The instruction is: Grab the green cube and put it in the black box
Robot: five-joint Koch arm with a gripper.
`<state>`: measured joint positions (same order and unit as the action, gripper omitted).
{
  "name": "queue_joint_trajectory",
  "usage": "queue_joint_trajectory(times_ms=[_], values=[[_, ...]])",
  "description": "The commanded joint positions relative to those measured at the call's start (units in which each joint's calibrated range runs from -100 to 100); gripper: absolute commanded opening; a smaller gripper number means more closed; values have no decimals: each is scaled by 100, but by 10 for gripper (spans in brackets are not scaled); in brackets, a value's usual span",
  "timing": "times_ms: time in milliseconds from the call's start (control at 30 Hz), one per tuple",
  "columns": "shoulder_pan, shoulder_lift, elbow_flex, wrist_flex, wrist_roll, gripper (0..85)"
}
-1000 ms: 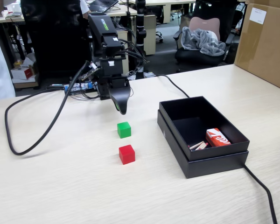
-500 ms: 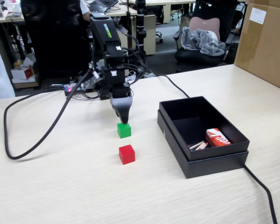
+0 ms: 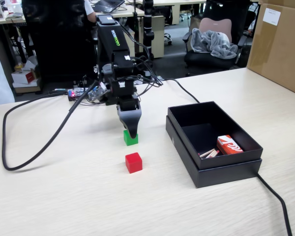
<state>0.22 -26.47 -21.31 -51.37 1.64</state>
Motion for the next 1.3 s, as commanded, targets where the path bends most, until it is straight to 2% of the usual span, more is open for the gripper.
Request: queue_joint_trajectory(times_ms=[0,633,900,1100,1200,1267], values=[[-49,48,490,-59,-34,472],[-132,897,790,-59,-98,472],[-127,1242,889,-59,-112,445],[-112,1483,944,-59,-122,342],[-112,1517,962,-59,-122,223],[-117,1528,980,-59,-127,113]])
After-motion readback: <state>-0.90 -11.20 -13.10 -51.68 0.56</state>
